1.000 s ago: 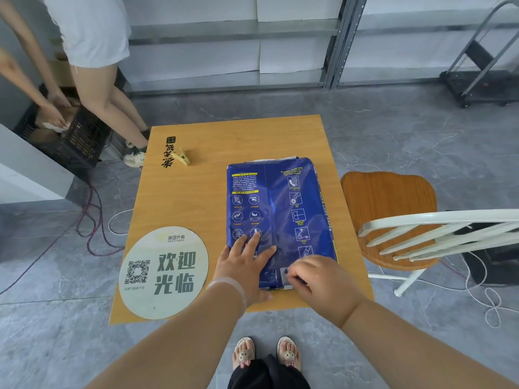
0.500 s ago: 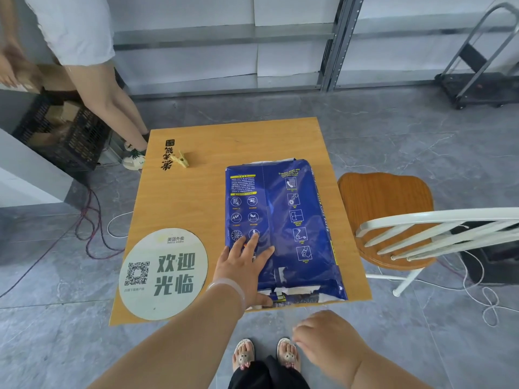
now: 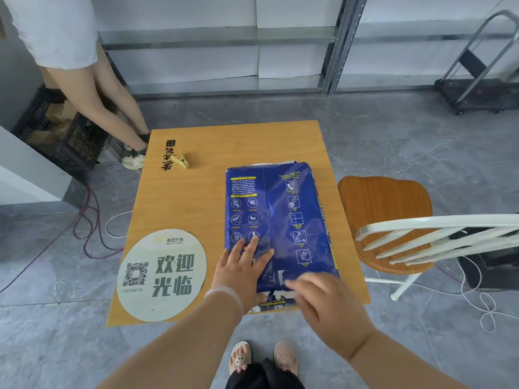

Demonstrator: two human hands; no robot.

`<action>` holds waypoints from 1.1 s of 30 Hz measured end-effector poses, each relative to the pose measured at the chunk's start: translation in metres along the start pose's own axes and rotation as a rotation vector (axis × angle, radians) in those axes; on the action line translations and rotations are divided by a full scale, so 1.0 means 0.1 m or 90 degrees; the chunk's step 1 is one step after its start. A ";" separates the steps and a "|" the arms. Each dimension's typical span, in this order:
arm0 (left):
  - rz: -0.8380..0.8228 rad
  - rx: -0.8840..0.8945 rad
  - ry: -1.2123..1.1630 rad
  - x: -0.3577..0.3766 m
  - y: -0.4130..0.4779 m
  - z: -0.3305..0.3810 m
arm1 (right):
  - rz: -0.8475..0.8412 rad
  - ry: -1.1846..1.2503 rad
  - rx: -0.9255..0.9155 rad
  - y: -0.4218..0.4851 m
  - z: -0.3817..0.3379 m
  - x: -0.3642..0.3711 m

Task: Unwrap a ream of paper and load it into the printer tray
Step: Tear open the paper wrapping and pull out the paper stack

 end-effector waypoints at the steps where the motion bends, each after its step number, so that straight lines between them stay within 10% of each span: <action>1: 0.004 0.001 -0.001 0.01 -0.01 0.00 | 0.012 -0.015 0.040 0.08 0.07 -0.04; 8: 0.036 -0.021 -0.031 0.07 -0.09 0.06 | -0.232 -0.189 0.171 0.18 0.41 0.47; 24: 0.055 -0.042 -0.139 -0.14 -0.13 -0.08 | -0.104 -0.161 0.096 0.29 0.44 0.04; 33: 0.142 -0.136 -0.331 -0.51 -0.23 -0.43 | 0.053 0.048 0.326 0.23 0.67 -0.53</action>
Point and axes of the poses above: each hand's wrist, its own y-axis towards the middle knuckle, its own x-axis out of the palm, z = x × y, the point moved 7 cm from there along y, towards the middle knuckle, and after that the axes turned 6 degrees about -x, right-handed, at the moved point
